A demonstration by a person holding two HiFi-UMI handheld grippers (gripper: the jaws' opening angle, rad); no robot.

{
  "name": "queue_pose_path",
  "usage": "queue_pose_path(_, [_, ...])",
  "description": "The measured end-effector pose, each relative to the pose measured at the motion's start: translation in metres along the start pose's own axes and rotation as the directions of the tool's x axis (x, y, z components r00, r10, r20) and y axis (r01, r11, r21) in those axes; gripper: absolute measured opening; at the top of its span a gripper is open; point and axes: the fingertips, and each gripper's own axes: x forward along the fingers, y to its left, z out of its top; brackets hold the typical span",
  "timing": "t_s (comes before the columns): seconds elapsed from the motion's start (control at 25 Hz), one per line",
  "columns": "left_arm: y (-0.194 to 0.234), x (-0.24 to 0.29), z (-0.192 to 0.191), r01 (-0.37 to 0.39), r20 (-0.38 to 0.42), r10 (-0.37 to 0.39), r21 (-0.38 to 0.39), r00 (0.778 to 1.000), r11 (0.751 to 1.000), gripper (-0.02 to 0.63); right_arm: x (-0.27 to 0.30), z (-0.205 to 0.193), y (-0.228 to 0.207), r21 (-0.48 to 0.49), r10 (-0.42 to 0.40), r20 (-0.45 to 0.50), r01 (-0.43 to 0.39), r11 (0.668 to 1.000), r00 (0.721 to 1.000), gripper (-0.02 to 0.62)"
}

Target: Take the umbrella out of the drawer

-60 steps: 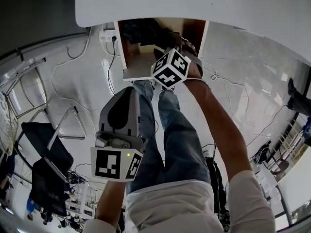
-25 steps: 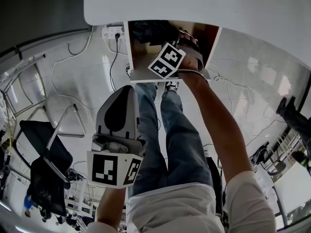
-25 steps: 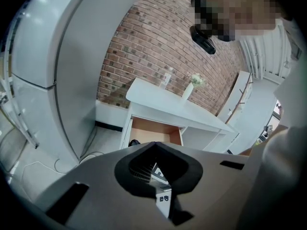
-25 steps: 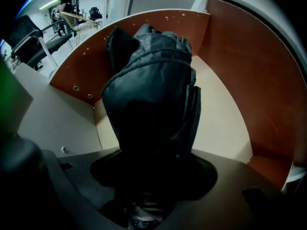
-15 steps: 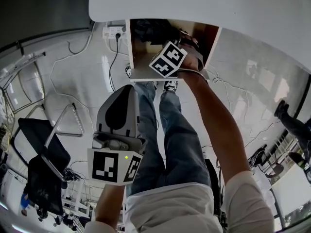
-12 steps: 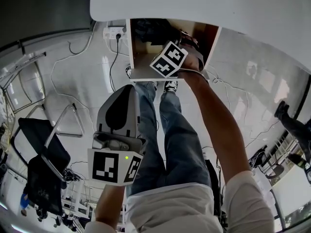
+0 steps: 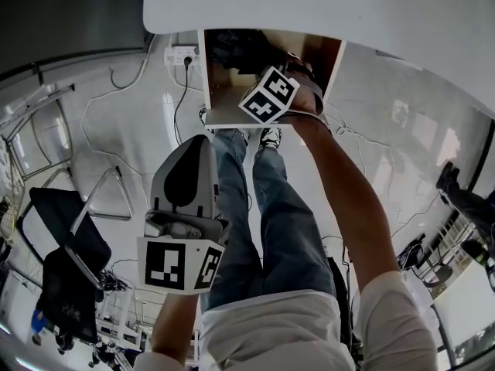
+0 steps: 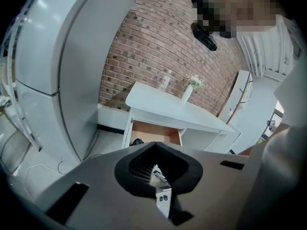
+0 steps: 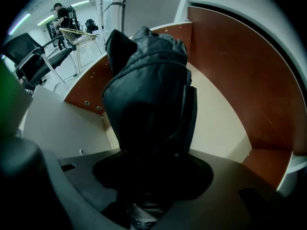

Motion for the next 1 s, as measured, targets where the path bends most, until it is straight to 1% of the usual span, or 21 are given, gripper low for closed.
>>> queue_pose_path(0.28, [-0.004, -0.005, 0.006, -0.006, 0.009, 0.006, 0.009, 1.000, 1.000, 0.017, -0.008, -0.002, 0.006, 0.006, 0.034, 0.009, -0.034, 0.999, 0.999, 0.242])
queue_pose_path(0.6, [-0.008, -0.006, 0.009, -0.012, 0.016, 0.012, 0.013, 1.000, 1.000, 0.017, -0.017, -0.003, 0.002, 0.006, 0.033, 0.021, -0.033, 0.999, 0.999, 0.242])
queue_pose_path(1.0, [-0.014, -0.007, 0.006, -0.021, 0.019, 0.021, 0.014, 1.000, 1.000, 0.017, -0.032, -0.008, 0.007, -0.023, 0.037, 0.039, -0.036, 0.999, 0.999, 0.244])
